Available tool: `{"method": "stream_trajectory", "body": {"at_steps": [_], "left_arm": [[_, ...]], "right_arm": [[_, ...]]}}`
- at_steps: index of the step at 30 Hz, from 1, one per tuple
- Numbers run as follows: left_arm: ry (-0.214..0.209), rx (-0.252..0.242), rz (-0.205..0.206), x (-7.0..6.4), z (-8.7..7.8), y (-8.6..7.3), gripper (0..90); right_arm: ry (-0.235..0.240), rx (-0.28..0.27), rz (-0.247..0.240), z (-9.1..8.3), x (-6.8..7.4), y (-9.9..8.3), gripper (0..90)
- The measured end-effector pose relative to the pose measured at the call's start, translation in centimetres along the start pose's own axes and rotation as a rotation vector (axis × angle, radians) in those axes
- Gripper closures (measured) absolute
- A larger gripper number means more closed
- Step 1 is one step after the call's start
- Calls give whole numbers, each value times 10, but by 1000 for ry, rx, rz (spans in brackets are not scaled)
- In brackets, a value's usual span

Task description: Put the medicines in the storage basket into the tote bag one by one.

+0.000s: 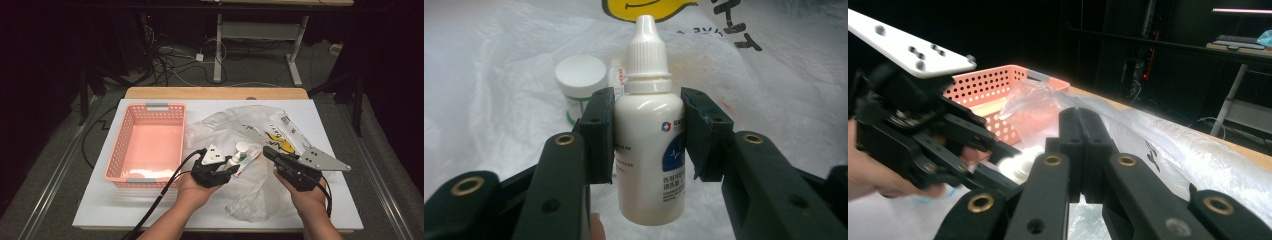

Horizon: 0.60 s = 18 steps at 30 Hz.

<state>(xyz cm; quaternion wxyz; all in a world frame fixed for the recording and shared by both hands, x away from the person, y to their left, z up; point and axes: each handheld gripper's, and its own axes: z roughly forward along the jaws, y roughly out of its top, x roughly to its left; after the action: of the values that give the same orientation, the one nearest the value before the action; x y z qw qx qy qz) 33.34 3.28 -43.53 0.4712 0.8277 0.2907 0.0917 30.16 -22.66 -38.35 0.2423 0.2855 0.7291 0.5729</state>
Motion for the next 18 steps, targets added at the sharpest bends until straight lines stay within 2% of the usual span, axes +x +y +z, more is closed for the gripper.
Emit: {"method": "stream_trajectory", "body": {"at_steps": [10,11,16,18], "left_arm": [[-14,15,2,-3,53,9,578],[-18,12,-9,-4,59,9,578],[-4,28,13,-6,79,12,577],[-4,31,5,-6,84,13,577]], "right_arm": [[-3,-5,0,-1,-2,0,900],[-3,-7,-3,-1,-2,0,900],[-6,-5,0,-2,-3,0,900],[-5,-5,0,-2,-3,-1,900]]}}
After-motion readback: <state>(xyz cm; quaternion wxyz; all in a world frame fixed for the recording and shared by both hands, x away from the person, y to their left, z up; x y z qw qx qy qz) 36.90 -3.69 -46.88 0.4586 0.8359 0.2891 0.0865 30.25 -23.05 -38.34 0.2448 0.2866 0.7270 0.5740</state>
